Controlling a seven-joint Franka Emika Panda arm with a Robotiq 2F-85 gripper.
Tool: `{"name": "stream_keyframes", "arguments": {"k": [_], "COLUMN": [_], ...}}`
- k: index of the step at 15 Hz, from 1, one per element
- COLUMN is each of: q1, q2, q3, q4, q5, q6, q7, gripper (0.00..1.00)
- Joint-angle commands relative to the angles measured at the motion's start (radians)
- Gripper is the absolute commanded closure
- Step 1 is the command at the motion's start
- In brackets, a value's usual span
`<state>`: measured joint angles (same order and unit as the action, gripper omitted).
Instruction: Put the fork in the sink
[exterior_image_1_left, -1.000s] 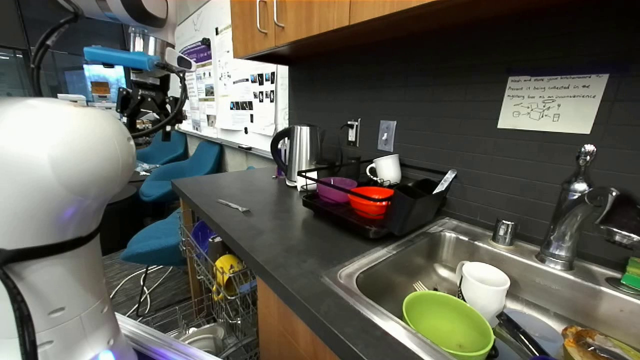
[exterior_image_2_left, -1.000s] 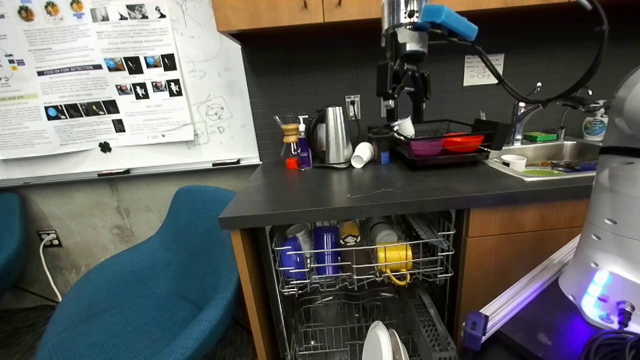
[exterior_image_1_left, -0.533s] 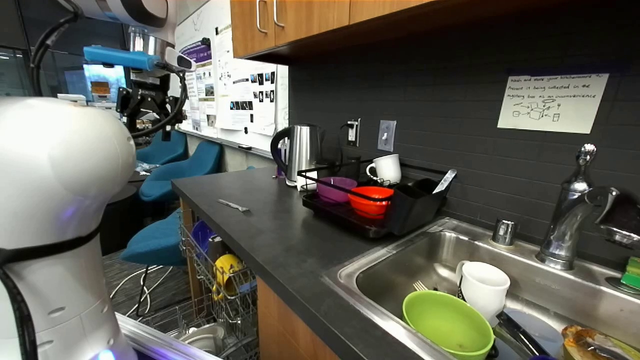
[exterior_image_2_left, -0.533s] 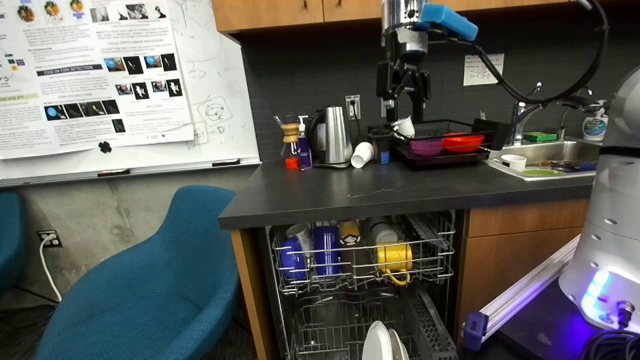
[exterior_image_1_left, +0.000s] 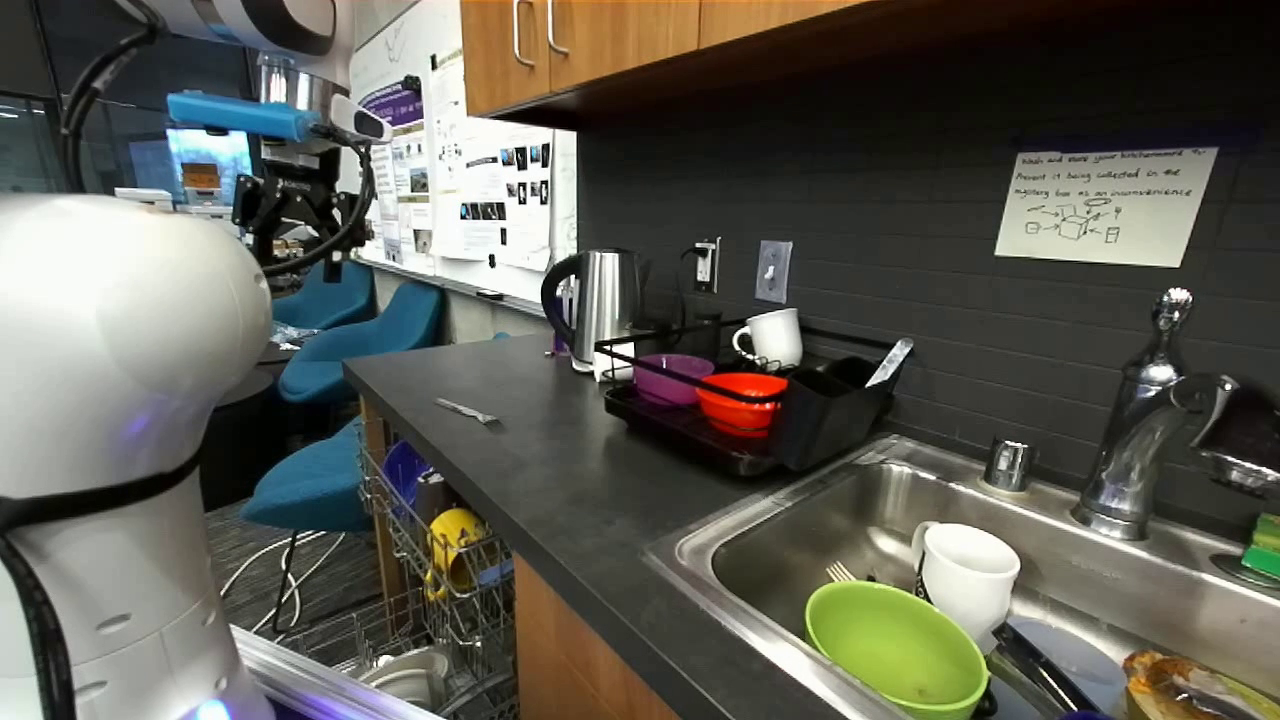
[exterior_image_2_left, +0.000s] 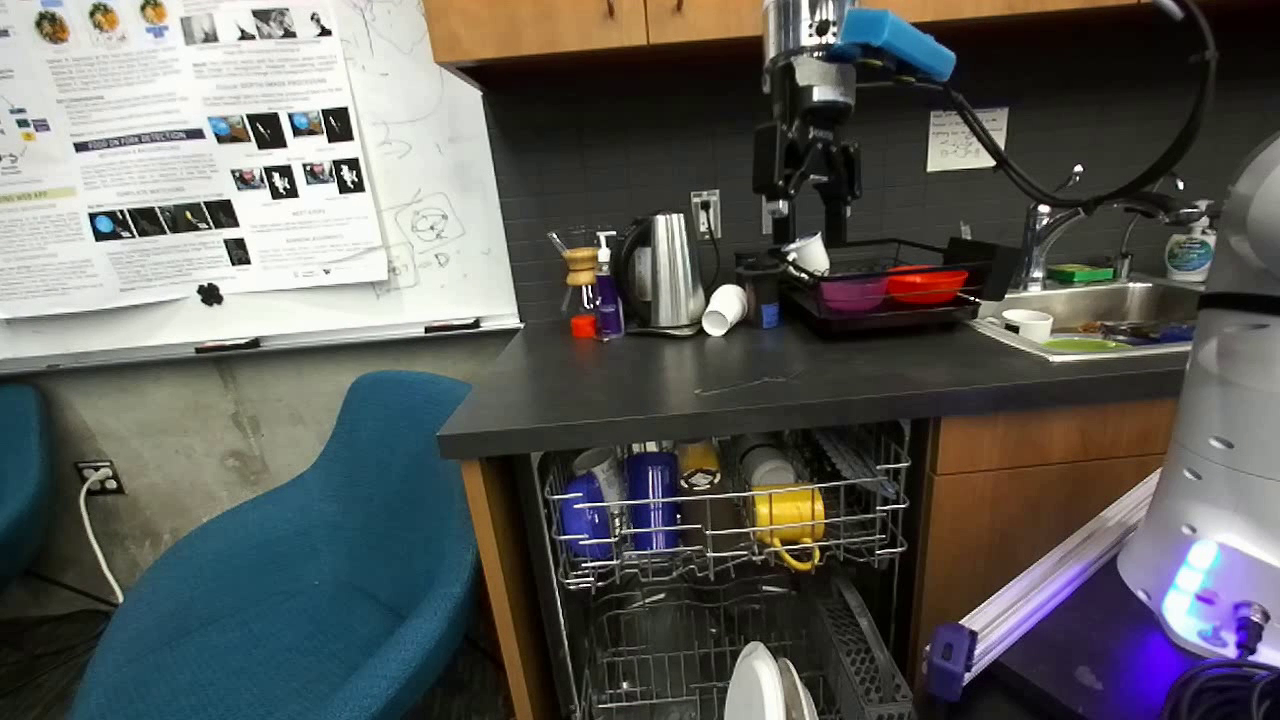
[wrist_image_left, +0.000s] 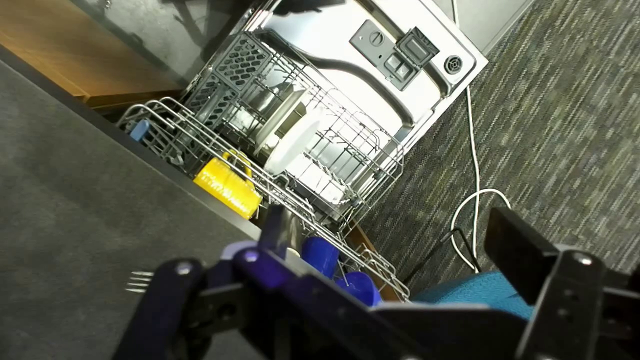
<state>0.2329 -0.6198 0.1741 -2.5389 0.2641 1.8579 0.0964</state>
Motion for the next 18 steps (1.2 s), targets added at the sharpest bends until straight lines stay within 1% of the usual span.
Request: {"name": "stream_keyframes", "arguments": {"k": [1, 4, 7, 11, 13, 18], "q1": [-0.009, -0.027, -0.048, -0.058, -0.065, -0.093], "q2": [0.001, 0.023, 0.043, 0.075, 0.093, 0.140], "q3": [0.004, -0.001, 0.007, 0.016, 0.029, 0.044], "q4": [0.001, -0.008, -0.020, -0.044, -0.060, -0.129], "q5": [0.002, -0.018, -0.044, -0.080, -0.108, -0.148], "q6": [-0.003, 0.016, 0.073, 0.204, 0.281, 0.433], "q7": [-0.007, -0.012, -0.007, 0.007, 0.034, 0.142], "gripper": [0.00, 0.00, 0.00, 0.00, 0.00, 0.00]}}
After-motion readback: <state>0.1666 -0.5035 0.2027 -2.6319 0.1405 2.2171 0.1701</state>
